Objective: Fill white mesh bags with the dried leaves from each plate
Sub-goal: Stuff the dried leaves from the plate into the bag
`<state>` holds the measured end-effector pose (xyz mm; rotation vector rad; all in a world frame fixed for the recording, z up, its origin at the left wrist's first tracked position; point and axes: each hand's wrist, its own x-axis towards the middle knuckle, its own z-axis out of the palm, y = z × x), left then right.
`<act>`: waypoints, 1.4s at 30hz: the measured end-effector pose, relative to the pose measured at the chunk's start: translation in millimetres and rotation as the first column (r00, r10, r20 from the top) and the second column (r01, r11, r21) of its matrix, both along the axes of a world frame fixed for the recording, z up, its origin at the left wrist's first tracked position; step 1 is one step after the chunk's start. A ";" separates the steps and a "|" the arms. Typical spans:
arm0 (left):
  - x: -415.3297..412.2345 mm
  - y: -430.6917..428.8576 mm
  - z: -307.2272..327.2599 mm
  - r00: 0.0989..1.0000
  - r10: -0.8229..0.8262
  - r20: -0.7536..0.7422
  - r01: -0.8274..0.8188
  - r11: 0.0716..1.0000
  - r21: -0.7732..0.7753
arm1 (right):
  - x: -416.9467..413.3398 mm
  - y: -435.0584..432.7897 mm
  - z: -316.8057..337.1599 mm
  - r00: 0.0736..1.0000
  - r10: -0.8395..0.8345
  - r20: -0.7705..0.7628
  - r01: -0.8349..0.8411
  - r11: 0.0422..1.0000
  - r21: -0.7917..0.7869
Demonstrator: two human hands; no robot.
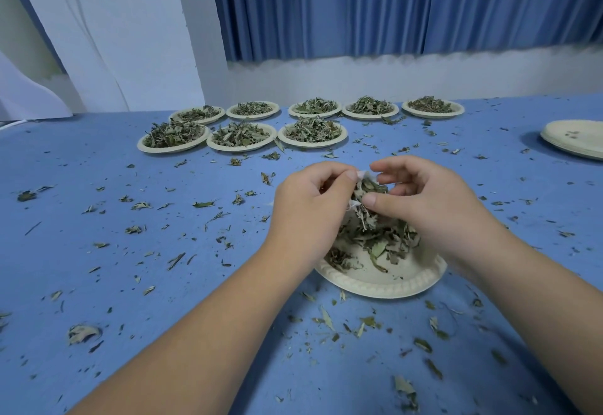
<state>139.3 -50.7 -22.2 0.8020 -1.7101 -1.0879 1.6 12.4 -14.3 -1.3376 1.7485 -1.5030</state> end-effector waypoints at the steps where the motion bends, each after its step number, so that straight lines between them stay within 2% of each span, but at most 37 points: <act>1: 0.3 0.4 0.6 1.000 -0.009 -0.012 0.009 1.000 0.013 | -0.1 -0.2 1.2 0.999 0.023 0.034 -0.024 1.000 0.018; 9: 1.2 6.7 6.3 0.998 -0.046 -0.045 0.044 0.998 -0.054 | 1.2 -9.9 22.9 0.966 0.232 0.117 -0.248 0.957 0.150; 14: 2.5 3.9 6.1 0.998 -0.031 -0.050 0.028 0.997 -0.068 | 3.5 -24.3 30.1 0.977 0.183 0.109 -0.203 0.953 0.224; 17: 3.7 1.0 5.4 0.999 -0.008 -0.049 0.004 0.997 -0.074 | 5.1 -28.0 32.0 0.993 0.121 -0.005 -0.116 0.963 0.245; 20: 4.3 -0.5 5.3 0.999 0.005 -0.053 -0.007 0.999 -0.031 | 7.7 -27.1 27.6 0.981 0.009 -0.195 0.028 0.982 0.188; 23: 4.1 -2.2 5.3 0.998 0.020 -0.067 -0.017 0.999 0.038 | 10.3 -19.3 20.0 0.919 -0.092 -0.383 0.134 0.987 0.083; 26: 4.7 -3.8 4.8 0.996 0.030 -0.078 -0.024 0.997 0.076 | 10.7 -7.0 13.5 0.922 -0.088 -0.376 0.096 0.995 0.002; 32: 5.2 -7.1 5.1 0.993 0.073 -0.088 -0.063 0.992 0.109 | 11.9 14.1 9.1 0.937 0.057 -0.345 -0.055 0.998 0.015; 36: 4.9 -6.0 5.1 0.992 0.075 -0.103 -0.061 0.989 0.133 | 18.0 8.8 3.1 0.870 0.023 -0.493 -0.034 0.999 -0.013; 42: 2.5 -2.9 5.4 0.992 0.048 -0.116 -0.031 0.990 0.138 | 17.9 7.0 -1.7 0.812 -0.087 -0.577 -0.026 0.983 -0.184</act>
